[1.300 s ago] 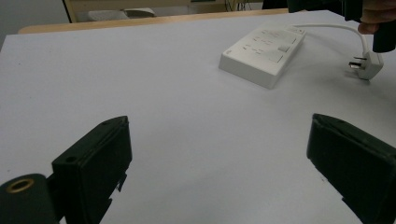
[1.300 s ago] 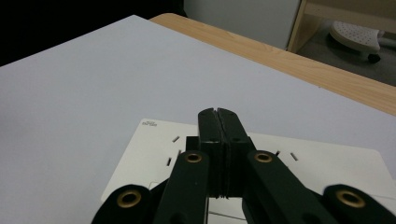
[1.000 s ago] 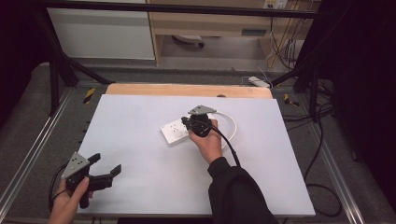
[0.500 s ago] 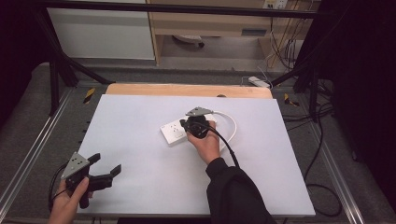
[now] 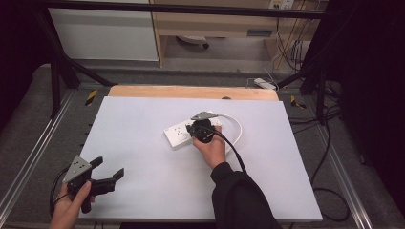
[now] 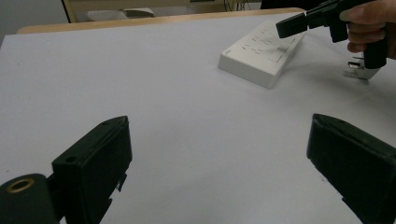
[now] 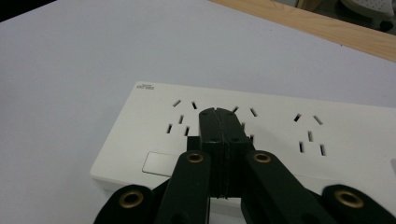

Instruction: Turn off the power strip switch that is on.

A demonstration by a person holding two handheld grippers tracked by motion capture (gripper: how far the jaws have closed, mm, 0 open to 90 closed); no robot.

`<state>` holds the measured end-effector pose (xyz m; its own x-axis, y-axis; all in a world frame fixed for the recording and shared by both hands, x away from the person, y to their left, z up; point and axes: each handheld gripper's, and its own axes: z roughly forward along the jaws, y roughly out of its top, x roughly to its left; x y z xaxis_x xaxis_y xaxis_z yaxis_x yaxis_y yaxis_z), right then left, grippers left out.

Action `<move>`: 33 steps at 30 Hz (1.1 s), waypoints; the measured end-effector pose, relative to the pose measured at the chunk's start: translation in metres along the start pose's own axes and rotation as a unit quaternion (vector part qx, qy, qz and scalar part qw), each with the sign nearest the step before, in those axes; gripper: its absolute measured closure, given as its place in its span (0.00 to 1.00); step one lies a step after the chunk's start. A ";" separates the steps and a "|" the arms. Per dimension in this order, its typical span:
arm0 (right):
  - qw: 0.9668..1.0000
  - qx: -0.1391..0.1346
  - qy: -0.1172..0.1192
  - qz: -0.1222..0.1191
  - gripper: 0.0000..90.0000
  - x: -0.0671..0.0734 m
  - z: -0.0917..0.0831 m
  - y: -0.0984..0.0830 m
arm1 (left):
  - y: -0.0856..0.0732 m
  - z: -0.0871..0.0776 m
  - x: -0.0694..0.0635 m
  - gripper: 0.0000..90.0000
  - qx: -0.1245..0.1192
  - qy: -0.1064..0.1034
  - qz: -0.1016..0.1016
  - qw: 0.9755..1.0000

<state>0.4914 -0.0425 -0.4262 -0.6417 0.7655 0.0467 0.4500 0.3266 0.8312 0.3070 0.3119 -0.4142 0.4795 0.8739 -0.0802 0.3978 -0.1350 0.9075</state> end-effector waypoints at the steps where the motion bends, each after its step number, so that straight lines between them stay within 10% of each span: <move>1: 1.000 0.001 0.000 -0.003 1.00 -0.001 0.000 -0.001 | 0.000 0.000 0.000 0.07 -0.001 0.000 0.000 1.000; 33: 1.000 0.016 -0.002 0.005 1.00 -0.006 0.002 -0.013 | 0.000 0.000 -0.001 0.07 0.000 -0.001 0.001 1.000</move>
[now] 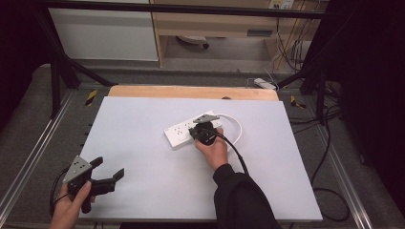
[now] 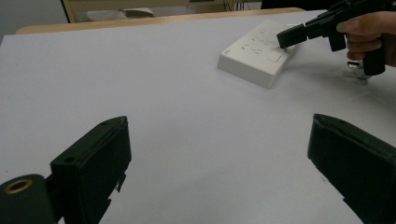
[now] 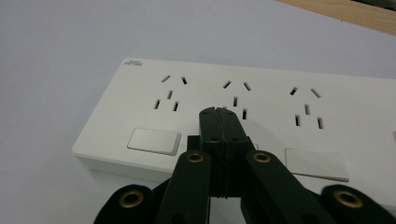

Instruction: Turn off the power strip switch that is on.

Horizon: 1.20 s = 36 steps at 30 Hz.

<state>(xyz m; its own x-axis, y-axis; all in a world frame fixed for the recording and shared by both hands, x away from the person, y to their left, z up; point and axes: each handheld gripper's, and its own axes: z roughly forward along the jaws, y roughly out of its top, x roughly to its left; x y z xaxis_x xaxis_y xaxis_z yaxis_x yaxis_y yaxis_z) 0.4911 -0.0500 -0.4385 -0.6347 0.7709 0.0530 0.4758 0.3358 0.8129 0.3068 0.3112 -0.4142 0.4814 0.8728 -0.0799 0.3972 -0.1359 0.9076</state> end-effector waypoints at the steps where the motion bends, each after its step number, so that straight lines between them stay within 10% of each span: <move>1: 1.000 0.000 0.001 0.002 1.00 0.000 0.000 0.000 | 0.000 0.000 0.000 0.07 0.000 0.000 0.000 1.000; 36: 1.000 -0.001 0.000 0.002 1.00 0.001 0.002 -0.002 | 0.000 0.000 -0.001 0.07 0.001 0.000 0.001 1.000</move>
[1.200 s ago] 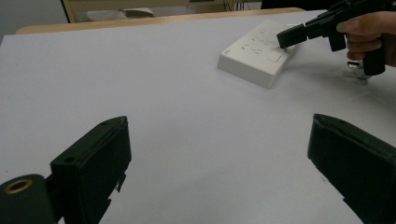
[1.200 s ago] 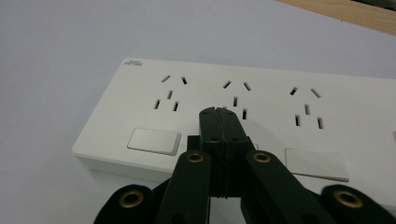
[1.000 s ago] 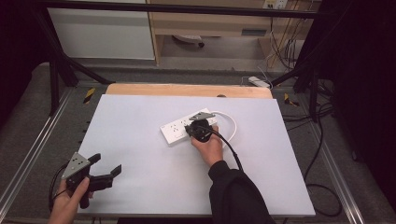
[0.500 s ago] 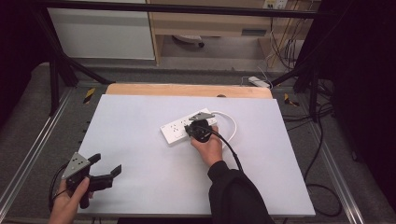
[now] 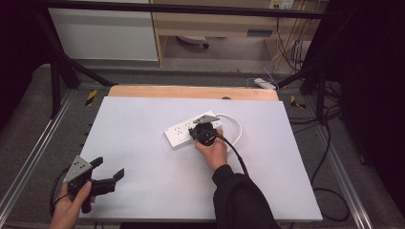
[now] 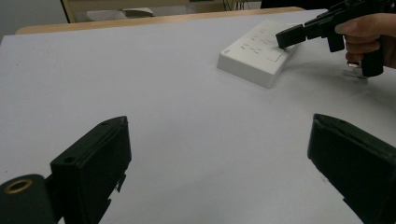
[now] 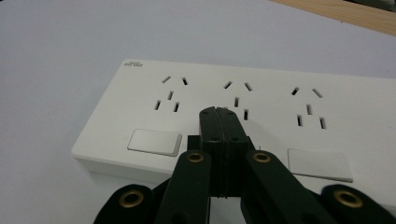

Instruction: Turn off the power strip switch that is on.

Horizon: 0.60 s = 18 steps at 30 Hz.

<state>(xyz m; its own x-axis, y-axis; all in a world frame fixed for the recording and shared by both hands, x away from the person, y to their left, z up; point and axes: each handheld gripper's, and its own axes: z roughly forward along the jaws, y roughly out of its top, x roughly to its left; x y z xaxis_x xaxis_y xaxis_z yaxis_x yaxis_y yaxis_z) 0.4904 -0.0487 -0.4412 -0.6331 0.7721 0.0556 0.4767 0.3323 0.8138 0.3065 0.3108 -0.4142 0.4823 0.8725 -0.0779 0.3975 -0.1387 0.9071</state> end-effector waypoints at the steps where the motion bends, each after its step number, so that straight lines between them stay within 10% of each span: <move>1: 1.000 -0.005 0.003 -0.003 1.00 0.001 0.001 -0.001 | 0.000 0.000 0.000 0.07 0.000 0.000 0.000 1.000; 18: 1.000 -0.005 0.007 -0.007 1.00 0.005 0.003 0.000 | 0.000 0.000 0.001 0.07 -0.001 0.000 0.000 1.000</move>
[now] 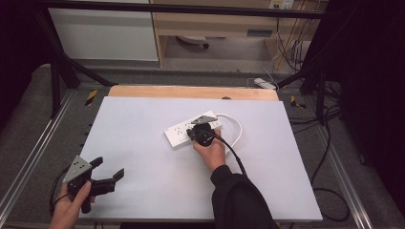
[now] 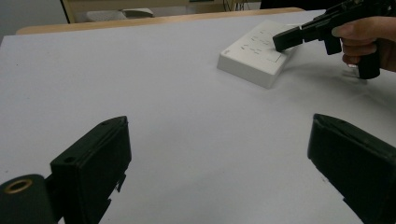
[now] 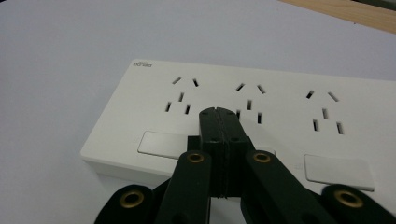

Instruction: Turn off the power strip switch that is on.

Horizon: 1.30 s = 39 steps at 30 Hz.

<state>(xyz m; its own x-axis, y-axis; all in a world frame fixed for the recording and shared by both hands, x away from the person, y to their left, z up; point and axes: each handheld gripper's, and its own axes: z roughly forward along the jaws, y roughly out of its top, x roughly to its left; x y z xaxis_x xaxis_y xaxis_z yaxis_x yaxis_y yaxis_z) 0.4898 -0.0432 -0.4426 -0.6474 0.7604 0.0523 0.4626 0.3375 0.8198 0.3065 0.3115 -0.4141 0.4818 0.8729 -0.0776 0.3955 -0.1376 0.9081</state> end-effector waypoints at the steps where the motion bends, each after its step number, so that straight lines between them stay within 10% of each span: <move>1: 1.000 0.000 0.000 0.001 1.00 0.000 0.000 0.000 | 0.000 0.000 0.000 0.07 0.000 0.000 0.000 1.000; 26: 0.999 -0.037 0.001 0.018 1.00 -0.002 -0.009 0.006 | 0.000 0.000 0.000 0.07 -0.001 0.000 0.000 1.000; 39: 0.998 -0.054 0.000 0.030 0.67 -0.002 -0.021 0.014 | 0.000 0.000 0.000 0.07 0.000 0.000 -0.001 1.000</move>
<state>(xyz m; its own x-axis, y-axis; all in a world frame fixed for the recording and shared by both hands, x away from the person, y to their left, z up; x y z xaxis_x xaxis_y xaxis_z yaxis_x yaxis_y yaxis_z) 0.4847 -0.0519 -0.4196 -0.6198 0.7779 0.1034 0.4333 0.2294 0.8716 0.3065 0.3116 -0.4141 0.4807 0.8733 -0.0788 0.3966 -0.1364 0.9078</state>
